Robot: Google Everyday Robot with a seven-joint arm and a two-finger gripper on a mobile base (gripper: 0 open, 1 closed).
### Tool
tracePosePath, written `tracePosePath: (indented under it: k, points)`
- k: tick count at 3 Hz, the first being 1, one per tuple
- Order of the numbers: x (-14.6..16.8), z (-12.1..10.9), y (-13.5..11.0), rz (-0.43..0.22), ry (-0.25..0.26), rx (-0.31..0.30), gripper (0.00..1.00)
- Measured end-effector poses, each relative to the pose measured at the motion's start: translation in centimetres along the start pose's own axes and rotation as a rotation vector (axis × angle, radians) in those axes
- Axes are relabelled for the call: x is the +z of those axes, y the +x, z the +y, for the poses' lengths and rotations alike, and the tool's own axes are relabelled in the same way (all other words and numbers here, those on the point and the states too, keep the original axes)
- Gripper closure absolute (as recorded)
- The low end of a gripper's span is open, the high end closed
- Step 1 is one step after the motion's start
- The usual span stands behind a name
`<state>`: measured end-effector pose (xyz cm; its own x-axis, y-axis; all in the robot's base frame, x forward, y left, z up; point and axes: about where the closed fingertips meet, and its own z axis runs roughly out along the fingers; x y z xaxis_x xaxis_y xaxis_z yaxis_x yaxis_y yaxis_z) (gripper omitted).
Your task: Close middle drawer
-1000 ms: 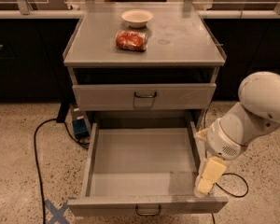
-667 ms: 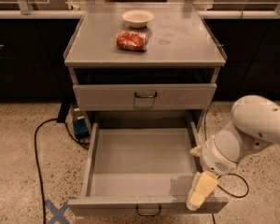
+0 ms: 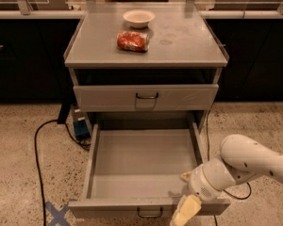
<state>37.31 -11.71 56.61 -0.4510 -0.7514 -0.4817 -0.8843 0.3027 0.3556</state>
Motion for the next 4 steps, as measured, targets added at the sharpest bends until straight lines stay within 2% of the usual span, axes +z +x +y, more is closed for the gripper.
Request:
tracePosePath:
  k: [1, 2, 3, 4]
  points:
    - [2.2, 1.5, 0.8, -0.05, -0.047, 0.01, 0.0]
    - [2.2, 1.5, 0.8, -0.051, -0.048, 0.01, 0.0]
    - [4.3, 1.7, 2.8, -0.056, -0.071, 0.031, 0.0]
    - [6.0, 2.9, 5.4, -0.033, -0.1, 0.058, 0.0]
